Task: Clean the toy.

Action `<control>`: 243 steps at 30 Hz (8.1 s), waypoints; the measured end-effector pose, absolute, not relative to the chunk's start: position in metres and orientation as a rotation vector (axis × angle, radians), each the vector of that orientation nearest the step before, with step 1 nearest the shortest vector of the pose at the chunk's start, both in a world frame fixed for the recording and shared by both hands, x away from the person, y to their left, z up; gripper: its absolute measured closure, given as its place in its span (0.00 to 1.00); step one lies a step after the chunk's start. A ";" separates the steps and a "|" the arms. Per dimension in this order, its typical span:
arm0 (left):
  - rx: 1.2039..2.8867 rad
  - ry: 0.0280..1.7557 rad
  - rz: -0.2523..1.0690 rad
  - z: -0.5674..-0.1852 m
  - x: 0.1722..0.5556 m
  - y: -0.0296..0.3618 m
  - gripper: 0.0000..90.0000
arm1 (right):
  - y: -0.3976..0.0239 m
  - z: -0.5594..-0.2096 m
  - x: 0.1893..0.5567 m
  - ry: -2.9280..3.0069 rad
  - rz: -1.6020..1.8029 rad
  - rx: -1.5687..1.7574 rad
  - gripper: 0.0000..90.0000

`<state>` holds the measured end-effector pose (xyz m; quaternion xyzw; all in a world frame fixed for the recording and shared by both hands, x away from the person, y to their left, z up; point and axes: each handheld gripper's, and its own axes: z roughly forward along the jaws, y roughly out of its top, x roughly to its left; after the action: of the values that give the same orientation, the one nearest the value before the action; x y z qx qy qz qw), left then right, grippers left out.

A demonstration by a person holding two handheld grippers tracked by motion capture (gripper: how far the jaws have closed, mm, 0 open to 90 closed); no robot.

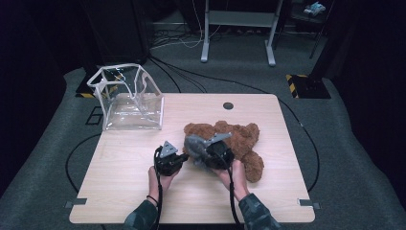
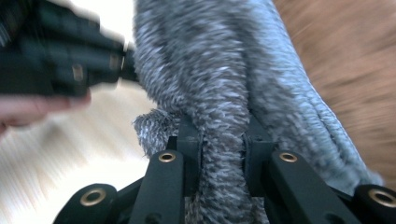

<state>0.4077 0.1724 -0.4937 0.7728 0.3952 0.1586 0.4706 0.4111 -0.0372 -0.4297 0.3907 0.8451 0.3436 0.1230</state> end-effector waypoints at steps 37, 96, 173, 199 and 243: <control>1.904 0.965 0.383 -0.495 0.407 0.174 1.00 | -0.022 -0.440 0.420 2.467 0.967 1.172 0.83; 2.094 0.909 0.449 -0.459 0.458 0.112 0.57 | -0.107 -0.403 0.497 2.241 0.604 1.343 0.83; 2.059 0.899 0.426 -0.463 0.451 0.118 0.54 | -0.135 -0.409 0.508 2.234 0.749 1.507 0.83; 2.055 0.917 0.414 -0.464 0.450 0.122 0.54 | -0.135 -0.376 0.494 2.205 0.905 1.488 0.83; 2.036 0.938 0.378 -0.462 0.448 0.124 0.53 | -0.054 -0.405 0.488 2.373 0.751 1.295 0.83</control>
<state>0.4480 0.1239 -0.4625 0.8126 0.3742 0.1507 0.4207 0.4884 -0.0545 -0.4047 0.4551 0.8338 0.2639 0.1673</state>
